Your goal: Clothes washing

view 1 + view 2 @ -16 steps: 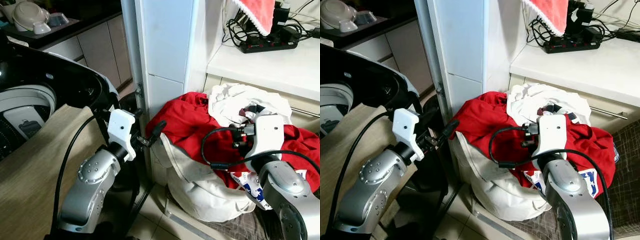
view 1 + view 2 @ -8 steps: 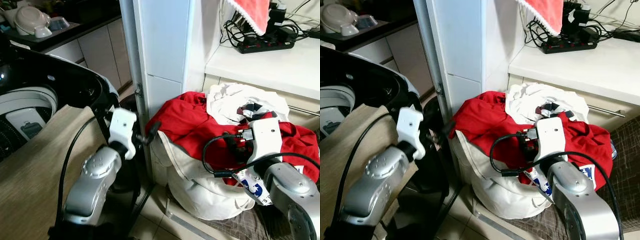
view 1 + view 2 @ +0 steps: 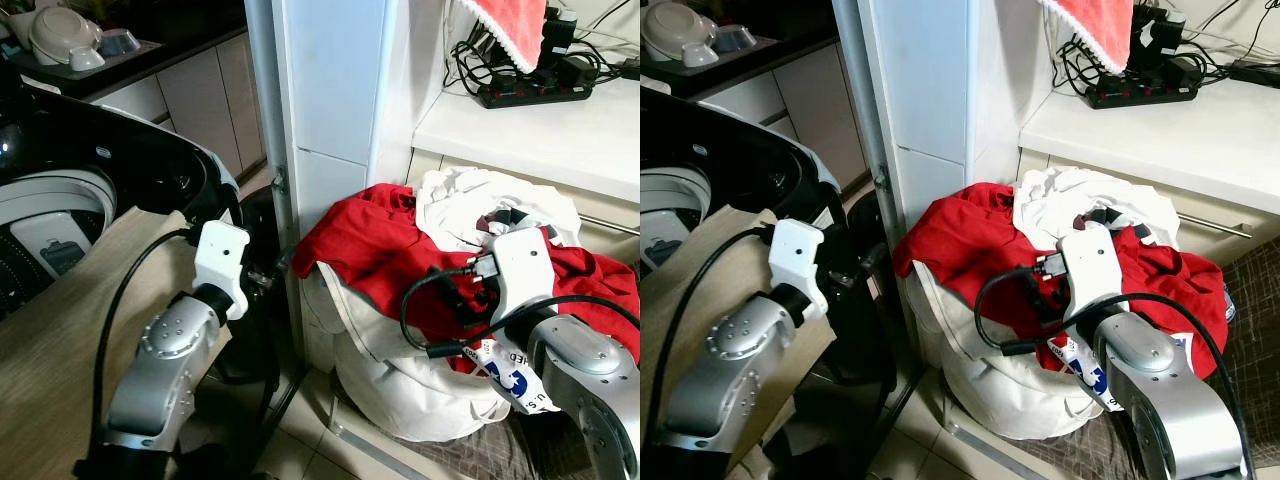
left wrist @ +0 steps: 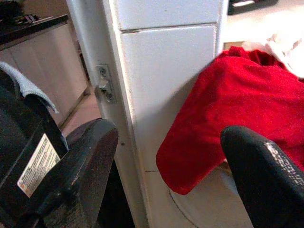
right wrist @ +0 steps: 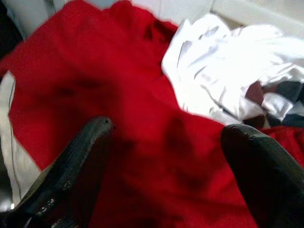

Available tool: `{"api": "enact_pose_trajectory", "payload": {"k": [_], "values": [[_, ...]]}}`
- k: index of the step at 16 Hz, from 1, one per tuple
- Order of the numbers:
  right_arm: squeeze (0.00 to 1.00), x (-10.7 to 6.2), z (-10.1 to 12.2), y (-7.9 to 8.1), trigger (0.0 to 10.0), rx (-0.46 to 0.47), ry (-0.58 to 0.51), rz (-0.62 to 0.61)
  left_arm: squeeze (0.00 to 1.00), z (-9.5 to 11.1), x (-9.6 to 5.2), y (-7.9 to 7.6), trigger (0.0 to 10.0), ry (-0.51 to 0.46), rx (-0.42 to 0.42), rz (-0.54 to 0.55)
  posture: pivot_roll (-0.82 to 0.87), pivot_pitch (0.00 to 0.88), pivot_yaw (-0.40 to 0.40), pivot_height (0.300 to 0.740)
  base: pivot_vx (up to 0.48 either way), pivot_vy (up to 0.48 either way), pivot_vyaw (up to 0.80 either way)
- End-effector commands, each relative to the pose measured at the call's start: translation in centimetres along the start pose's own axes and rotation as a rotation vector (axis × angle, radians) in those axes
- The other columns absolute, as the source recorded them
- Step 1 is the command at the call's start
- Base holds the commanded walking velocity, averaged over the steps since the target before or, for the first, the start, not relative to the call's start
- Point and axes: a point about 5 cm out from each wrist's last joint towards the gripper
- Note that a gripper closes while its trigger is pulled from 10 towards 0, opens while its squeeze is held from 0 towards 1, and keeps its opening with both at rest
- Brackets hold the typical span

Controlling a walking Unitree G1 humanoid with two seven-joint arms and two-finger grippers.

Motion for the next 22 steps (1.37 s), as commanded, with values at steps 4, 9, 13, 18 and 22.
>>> {"api": "enact_pose_trajectory", "payload": {"k": [4, 9, 13, 18, 22], "values": [[1.00, -0.3, -2.4, -0.1, 10.0, 0.038, 0.159, 0.031, 0.00, 0.2, 0.2, -2.0, 10.0, 0.005, 0.019, -0.235, -0.13, 0.000, 0.085, 0.740, 0.000, 0.000, 0.00], [0.00, -0.4, -4.6, -1.2, 9.9, 0.065, 0.306, 0.009, 0.00, 0.0, -0.5, -3.2, 10.0, 0.023, 0.008, -0.405, -0.13, 0.000, 0.068, 0.740, 0.000, 0.000, 0.00], [0.00, -0.1, -4.8, -2.0, 0.0, 0.062, 0.312, 0.021, 0.00, -0.2, -0.8, -3.1, 10.0, 0.035, 0.004, -0.386, -0.12, 0.000, 0.049, 0.740, 0.000, 0.000, 0.00], [0.00, 0.4, -4.5, -2.1, 0.0, 0.066, 0.291, 0.049, 0.00, -0.3, -1.1, -3.5, 10.0, 0.044, -0.010, -0.403, -0.11, 0.000, 0.049, 0.740, 0.000, 0.000, 0.00], [0.00, 0.5, -4.2, -2.2, 0.0, 0.074, 0.272, 0.040, 0.00, -0.1, -0.9, -3.8, 10.0, 0.041, -0.025, -0.413, -0.11, 0.000, 0.054, 0.740, 0.000, 0.000, 0.00]]}}
Point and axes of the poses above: a point about 5 cm out from each wrist's last joint towards the gripper, its own x axis pointing out of the wrist towards the gripper, its own z axis along the axis of the wrist's last joint, y = z × x, and after that the axes turned 4 degrees about -x, right-handed
